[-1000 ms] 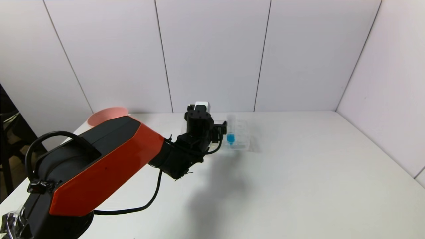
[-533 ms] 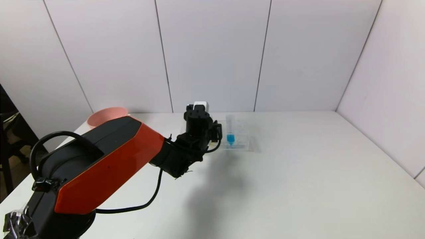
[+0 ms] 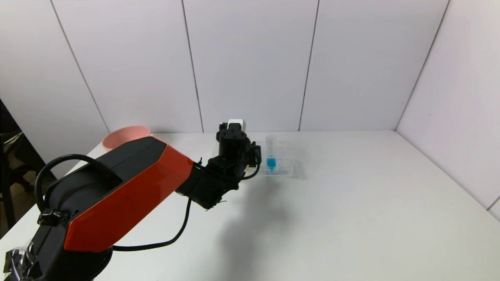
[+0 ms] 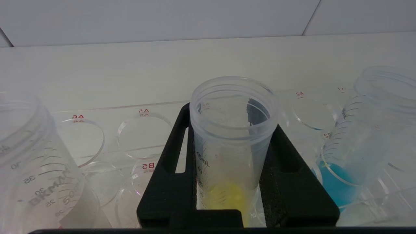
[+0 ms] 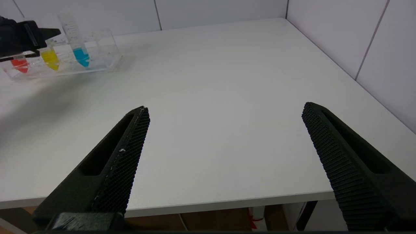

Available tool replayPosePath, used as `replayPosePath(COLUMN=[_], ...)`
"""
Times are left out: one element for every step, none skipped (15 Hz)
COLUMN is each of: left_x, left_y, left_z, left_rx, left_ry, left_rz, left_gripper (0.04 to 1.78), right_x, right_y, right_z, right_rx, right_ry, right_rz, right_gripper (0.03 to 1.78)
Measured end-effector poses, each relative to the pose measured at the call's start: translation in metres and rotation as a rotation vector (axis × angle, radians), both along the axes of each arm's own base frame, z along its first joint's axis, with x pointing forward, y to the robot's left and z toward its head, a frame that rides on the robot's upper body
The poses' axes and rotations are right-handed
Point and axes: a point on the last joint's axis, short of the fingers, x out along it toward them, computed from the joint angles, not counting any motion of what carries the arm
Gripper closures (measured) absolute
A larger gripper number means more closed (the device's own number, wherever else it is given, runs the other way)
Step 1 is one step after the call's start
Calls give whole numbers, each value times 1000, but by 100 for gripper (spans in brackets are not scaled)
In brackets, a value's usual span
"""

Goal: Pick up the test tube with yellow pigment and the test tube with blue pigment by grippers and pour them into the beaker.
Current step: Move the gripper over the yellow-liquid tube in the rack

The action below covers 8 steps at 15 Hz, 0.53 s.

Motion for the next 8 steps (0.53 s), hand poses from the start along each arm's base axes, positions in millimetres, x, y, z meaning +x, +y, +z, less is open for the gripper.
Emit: replayPosePath(left_x=[0,0,-1,-1,-2,-2,-3,-4], left_y=[0,0,0,1,1,1,2,2], left_z=[0,0,1,2,2,4,6,8], left_rx=[-1,-1,-2,-1,2,3,6,15], left_ry=[0,0,0,0,0,0,-1,1], left_rz=[1,1,1,1,2,3,2,0], left_gripper=[127,127,127,127,127,127,127,127], right_x=[0,0,0,0,0,0,0,0], right_y=[0,0,0,0,0,0,0,0], right_z=[0,0,0,0,0,0,0,0], right_rx=[0,0,0,0,0,0,0,0], right_ry=[0,0,0,0,0,0,0,0], right_rz=[0,1,1,1,1,1,1,1], right_gripper=[10,10,10,10,10,10,10,10])
